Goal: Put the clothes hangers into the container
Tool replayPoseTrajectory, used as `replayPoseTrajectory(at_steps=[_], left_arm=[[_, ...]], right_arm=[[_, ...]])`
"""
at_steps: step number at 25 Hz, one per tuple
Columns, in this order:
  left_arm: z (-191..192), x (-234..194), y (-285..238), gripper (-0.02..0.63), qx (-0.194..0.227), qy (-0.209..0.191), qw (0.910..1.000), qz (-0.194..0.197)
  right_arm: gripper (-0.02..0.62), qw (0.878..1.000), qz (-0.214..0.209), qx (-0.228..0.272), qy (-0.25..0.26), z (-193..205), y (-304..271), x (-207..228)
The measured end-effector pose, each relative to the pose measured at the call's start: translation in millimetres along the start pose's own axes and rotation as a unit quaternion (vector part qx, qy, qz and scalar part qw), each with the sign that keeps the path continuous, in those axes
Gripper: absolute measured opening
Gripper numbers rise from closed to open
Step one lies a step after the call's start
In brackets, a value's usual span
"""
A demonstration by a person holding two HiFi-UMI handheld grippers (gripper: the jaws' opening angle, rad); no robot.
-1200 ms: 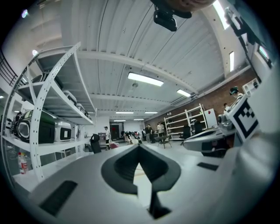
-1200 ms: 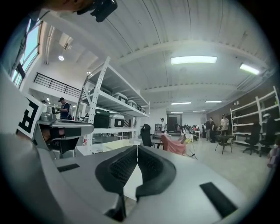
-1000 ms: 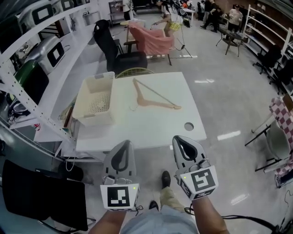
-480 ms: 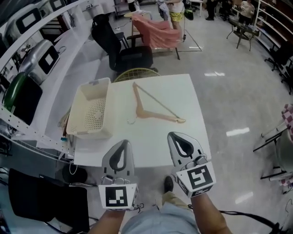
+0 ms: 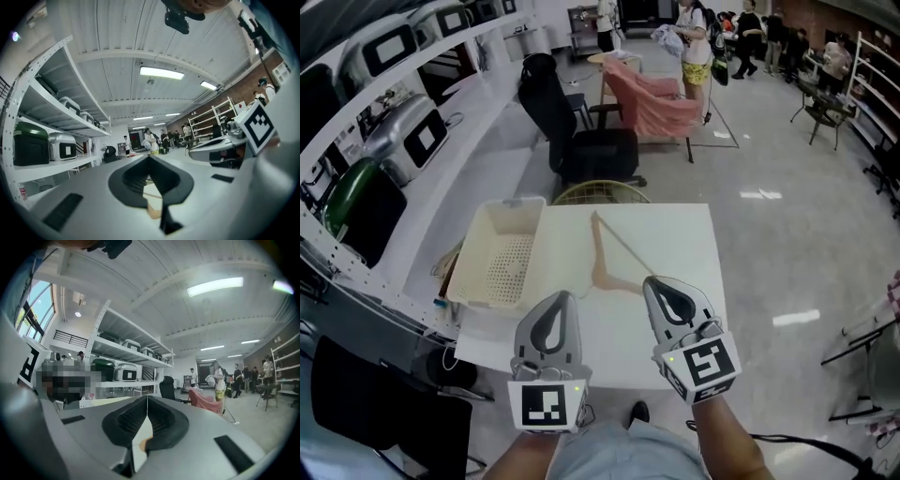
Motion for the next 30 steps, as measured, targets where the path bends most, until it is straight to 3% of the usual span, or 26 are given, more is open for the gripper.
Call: replayPoseTrajectory(at_steps=[4, 10, 30], left_arm=[[-1, -8, -9, 0.011, 0.012, 0.006, 0.9998, -0.018], [4, -17, -34, 0.011, 0.011, 0.033, 0.9993, -0.015], [59, -57, -128, 0.011, -0.055, 0.077, 0.9955, 0.003]], right_arm=[[0.012, 1.0, -0.015, 0.009, 0.013, -6, -18, 6], [0.012, 0.999, -0.029, -0.01, 0.026, -1, -47, 14], [0.012, 0.994, -0.034, -0.104, 0.009, 43, -140, 53]])
Point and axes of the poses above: the fingertips, and each gripper's own axes: y backward along the fingers, x to its right, z out of its underside, the point moved 9 cm from there along y, backward along the fingers, and after that the axes turned 2 degrees about -y, right-handed, at the moved point
